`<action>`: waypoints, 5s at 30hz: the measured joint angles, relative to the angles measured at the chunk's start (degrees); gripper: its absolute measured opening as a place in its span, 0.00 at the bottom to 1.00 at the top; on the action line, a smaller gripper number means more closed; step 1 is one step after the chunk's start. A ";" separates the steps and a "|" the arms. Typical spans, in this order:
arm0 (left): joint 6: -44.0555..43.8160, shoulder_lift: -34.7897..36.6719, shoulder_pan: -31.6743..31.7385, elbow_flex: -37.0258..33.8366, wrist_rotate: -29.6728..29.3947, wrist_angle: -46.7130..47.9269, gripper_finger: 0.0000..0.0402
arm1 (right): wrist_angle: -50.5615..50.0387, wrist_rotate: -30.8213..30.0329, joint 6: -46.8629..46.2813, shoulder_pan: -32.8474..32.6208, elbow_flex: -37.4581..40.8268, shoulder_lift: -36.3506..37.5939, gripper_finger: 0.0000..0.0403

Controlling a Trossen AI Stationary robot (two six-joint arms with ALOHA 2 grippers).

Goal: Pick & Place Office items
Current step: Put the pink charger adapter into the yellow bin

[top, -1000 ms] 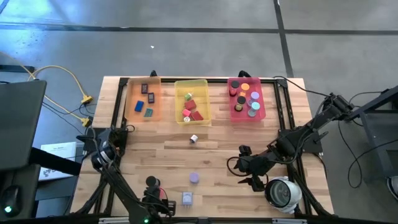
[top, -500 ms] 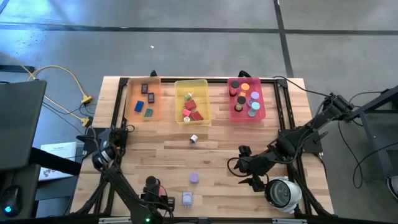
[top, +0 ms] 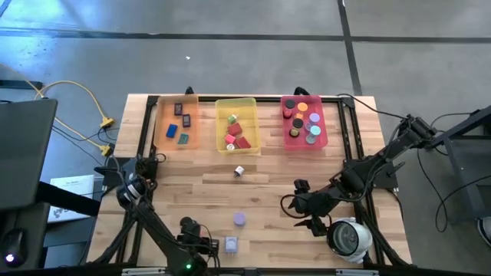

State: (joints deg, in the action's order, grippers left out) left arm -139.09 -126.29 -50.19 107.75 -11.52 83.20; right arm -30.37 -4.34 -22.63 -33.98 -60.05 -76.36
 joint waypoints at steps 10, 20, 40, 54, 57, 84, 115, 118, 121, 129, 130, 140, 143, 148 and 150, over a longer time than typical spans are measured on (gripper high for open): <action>-0.59 -0.95 -0.49 -0.02 -0.44 0.55 0.51 | -0.36 -0.07 0.43 0.00 0.00 0.00 0.69; -0.62 -1.06 -0.51 -0.28 -0.58 1.00 0.51 | -0.53 -0.15 0.44 0.00 0.00 0.00 0.69; -2.31 -1.05 -0.58 -1.12 0.95 0.52 0.51 | -1.22 -0.15 0.44 0.00 0.00 0.00 0.69; -1.88 -1.51 -0.58 -1.12 0.50 -0.46 0.51 | -1.20 -0.15 0.44 0.00 0.00 0.00 0.69; -1.90 -2.00 -0.57 -1.12 0.50 -1.21 0.51 | -1.18 -0.17 0.44 0.00 0.00 0.00 0.69; 2.22 -3.88 1.91 -1.09 0.69 -5.27 0.36 | -1.16 -0.17 0.44 0.00 0.00 0.00 0.69; 4.75 1.55 2.22 1.66 -6.70 -6.61 0.36 | -1.76 -0.15 0.42 0.00 0.00 0.00 0.69; 5.58 3.22 2.31 1.66 -10.16 -6.61 0.36 | -2.09 -0.15 0.42 0.00 0.00 0.00 0.69; 6.43 5.05 2.36 1.66 -13.56 -6.80 0.36 | -2.10 -0.15 0.42 -0.02 0.00 0.00 0.69; 10.25 12.38 2.42 1.66 -20.55 -8.24 0.36 | 0.82 -2.04 0.86 -0.02 0.00 0.00 0.69; 11.08 13.42 2.42 1.66 -22.02 -8.39 0.36 | 1.35 -3.57 1.30 -0.04 0.00 0.00 0.69; 38.93 23.41 4.18 1.66 -44.48 -9.00 0.36 | 18.15 -15.52 1.42 0.98 0.00 1.12 0.69; 48.96 25.88 5.62 1.66 -49.56 -10.82 0.36 | 21.42 -19.34 1.46 1.74 0.00 2.18 0.69; 68.04 30.22 9.23 1.66 -48.54 -18.92 0.36 | 26.19 -27.96 3.34 4.82 0.00 3.65 0.69; 78.49 31.78 10.88 1.66 -47.01 -24.80 0.36 | 28.53 -28.49 3.37 5.99 0.00 4.57 0.69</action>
State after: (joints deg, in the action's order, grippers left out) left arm -60.60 -94.52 -39.30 109.40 -58.53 58.40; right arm -1.84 -32.83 -19.27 -27.99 -60.05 -71.78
